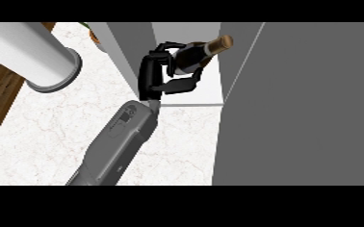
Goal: Pick up the wine, place it into the cabinet and close the cabinet
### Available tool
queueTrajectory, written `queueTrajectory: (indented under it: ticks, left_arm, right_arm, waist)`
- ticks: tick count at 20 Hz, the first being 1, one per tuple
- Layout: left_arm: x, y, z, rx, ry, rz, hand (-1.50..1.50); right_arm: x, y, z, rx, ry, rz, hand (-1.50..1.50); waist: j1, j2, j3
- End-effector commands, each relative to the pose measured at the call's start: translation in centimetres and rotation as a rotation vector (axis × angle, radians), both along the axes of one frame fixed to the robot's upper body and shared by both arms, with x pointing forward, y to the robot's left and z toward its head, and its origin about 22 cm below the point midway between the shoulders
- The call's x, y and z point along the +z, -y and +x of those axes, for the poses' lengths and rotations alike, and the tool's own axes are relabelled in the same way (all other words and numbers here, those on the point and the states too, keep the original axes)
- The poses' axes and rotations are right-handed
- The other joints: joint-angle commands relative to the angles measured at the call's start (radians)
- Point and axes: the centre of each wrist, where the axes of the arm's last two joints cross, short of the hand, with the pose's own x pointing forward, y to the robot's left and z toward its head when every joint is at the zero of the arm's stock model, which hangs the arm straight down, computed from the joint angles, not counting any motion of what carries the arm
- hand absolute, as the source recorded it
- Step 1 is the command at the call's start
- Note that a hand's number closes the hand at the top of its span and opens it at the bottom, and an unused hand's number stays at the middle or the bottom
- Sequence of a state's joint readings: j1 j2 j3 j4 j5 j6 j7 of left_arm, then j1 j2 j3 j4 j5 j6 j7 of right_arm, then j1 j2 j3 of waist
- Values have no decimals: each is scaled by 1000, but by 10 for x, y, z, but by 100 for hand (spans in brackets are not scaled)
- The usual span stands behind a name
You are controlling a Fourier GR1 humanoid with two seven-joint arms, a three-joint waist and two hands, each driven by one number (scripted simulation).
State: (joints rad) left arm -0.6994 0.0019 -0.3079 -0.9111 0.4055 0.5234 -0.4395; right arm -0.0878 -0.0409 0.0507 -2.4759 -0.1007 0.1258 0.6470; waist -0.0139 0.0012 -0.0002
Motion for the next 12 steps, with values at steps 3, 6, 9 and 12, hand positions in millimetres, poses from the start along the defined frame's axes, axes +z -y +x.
queueTrajectory:
  ticks: [3,6,9,12]
  left_arm:
    - [-4,12,8,12,-40,25,150]
    - [-12,-11,15,4,-61,32,150]
    - [10,-1,42,44,-40,35,150]
    - [1,-5,42,56,-17,35,150]
  right_arm:
    - [12,-1,-29,56,21,34,-150]
    - [7,10,-20,39,15,39,-150]
    - [9,6,-13,51,25,30,-150]
    - [-9,8,-9,44,30,44,-150]
  waist:
    - [-15,1,0]
    - [2,0,0]
    - [-16,5,0]
    - [-17,5,0]
